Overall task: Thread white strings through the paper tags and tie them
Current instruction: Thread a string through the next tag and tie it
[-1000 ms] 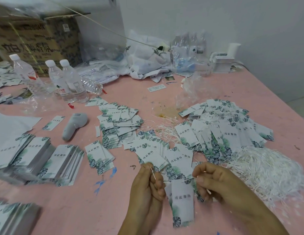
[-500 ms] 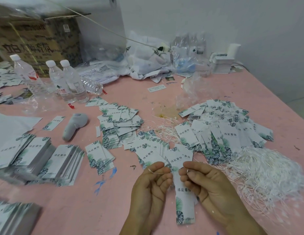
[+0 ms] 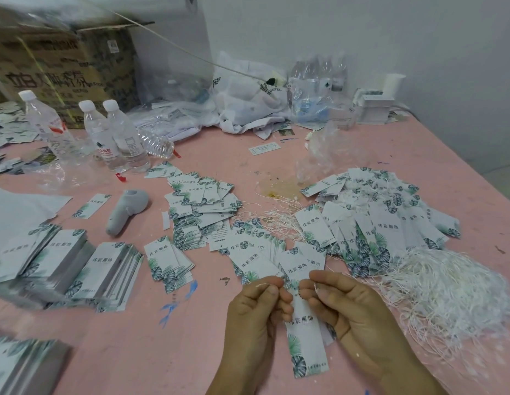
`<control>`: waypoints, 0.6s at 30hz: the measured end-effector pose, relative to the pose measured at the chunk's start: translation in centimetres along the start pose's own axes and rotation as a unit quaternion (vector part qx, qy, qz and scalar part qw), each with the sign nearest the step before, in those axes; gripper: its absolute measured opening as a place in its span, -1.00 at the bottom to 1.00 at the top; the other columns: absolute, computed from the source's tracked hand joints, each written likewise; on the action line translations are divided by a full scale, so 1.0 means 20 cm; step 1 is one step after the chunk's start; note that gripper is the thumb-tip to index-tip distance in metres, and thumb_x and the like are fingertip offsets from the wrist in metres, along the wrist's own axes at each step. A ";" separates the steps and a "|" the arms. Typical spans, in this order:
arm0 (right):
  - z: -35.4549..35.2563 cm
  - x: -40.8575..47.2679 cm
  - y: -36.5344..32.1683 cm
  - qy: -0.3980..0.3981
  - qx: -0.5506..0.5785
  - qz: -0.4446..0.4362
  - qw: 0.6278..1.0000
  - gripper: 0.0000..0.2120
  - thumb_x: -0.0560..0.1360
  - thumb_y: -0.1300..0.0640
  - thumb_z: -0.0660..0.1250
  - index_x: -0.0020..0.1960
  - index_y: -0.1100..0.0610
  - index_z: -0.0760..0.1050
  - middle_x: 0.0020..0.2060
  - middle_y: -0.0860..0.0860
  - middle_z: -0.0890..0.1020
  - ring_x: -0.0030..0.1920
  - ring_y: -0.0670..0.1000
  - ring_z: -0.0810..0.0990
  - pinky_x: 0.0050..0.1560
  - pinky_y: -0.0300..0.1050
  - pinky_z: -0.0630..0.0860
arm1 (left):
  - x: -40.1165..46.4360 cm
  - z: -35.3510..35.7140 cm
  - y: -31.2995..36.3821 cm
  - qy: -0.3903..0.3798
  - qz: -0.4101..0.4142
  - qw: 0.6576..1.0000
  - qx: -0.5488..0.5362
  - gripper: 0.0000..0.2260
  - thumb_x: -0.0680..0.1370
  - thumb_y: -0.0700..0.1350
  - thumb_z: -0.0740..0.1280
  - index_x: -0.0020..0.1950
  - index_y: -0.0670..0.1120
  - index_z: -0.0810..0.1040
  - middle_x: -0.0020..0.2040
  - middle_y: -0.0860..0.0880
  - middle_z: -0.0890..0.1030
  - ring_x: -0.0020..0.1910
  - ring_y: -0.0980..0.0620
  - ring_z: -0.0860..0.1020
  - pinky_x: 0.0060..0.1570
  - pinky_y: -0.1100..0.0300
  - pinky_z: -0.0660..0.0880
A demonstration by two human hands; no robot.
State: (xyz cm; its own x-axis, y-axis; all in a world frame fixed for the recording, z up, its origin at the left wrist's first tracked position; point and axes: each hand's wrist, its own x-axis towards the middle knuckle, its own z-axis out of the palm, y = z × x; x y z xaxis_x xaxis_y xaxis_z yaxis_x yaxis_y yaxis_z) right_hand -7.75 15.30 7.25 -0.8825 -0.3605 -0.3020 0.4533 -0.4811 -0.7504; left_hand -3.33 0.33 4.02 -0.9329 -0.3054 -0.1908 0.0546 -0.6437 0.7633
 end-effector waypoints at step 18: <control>0.04 -0.02 0.04 0.023 -0.097 -0.101 0.990 -0.87 0.33 0.29 0.38 -0.17 0.14 0.66 -0.17 0.25 0.70 -0.37 -0.05 0.58 -0.32 -0.23 0.58 | -0.06 0.02 -0.02 -0.039 0.081 0.978 0.189 -0.87 0.39 -0.16 0.47 -0.14 -0.21 0.72 -0.21 -0.32 0.67 -0.26 -0.03 0.59 -0.22 0.18 0.54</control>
State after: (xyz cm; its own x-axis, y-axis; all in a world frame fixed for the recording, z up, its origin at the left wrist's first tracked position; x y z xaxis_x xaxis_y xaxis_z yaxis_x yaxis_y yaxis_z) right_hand -6.87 14.47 7.13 -0.9594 -0.2335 -0.1584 0.2391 -0.3744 -0.8959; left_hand -2.43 1.30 4.23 -0.9478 -0.3188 -0.0114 0.0830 -0.2810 0.9561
